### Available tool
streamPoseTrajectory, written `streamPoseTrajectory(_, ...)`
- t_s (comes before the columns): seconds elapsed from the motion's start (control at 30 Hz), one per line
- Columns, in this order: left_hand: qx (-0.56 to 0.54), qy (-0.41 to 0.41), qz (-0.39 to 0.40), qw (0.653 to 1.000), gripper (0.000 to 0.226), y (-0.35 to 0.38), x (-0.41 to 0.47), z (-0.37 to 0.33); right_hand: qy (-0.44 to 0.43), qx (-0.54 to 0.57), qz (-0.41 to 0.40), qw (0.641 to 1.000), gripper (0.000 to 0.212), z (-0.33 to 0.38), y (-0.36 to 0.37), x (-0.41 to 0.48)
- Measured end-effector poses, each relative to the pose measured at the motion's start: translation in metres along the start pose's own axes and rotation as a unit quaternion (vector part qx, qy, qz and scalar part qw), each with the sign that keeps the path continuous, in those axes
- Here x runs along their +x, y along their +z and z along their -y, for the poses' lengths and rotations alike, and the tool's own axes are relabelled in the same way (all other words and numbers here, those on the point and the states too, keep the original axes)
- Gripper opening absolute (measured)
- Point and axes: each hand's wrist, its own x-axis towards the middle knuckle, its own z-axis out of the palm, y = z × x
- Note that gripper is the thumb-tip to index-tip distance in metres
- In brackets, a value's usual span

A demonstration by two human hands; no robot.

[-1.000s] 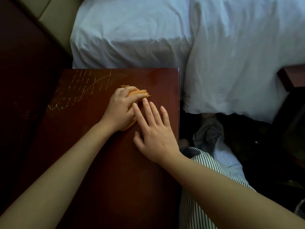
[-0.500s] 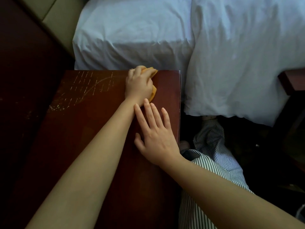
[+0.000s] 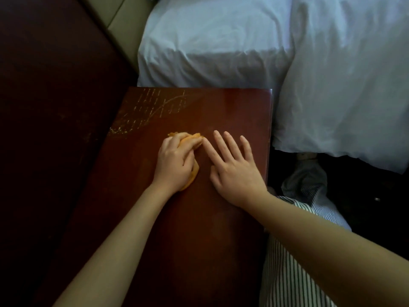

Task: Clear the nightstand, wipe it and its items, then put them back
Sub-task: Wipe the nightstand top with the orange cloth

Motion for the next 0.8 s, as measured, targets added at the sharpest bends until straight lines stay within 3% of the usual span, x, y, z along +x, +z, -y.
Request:
streamPoseTrajectory(0.2,0.01,-0.087,-0.026,0.996,0.039,-0.028,-0.05,0.057,-0.058,-0.011,0.029,0.998,0.059,-0.001,-0.003,-0.001)
streamPoseTrajectory(0.37,0.029,-0.221,-0.099,0.97,0.036,-0.051,-0.055,0.103,-0.146,-0.015,0.043,0.988,0.056,-0.003,0.001,-0.001)
streamPoseTrajectory(0.57,0.033,-0.354,-0.141,0.924,0.037,-0.058,-0.006,0.126,-0.125,0.001,0.041,0.991,0.056,-0.003,0.002,0.001)
streamPoseTrajectory(0.8,0.01,-0.286,-0.107,0.952,0.037,-0.058,0.011,0.132,-0.112,0.005,0.046,0.993,0.056,-0.003,0.002,0.002)
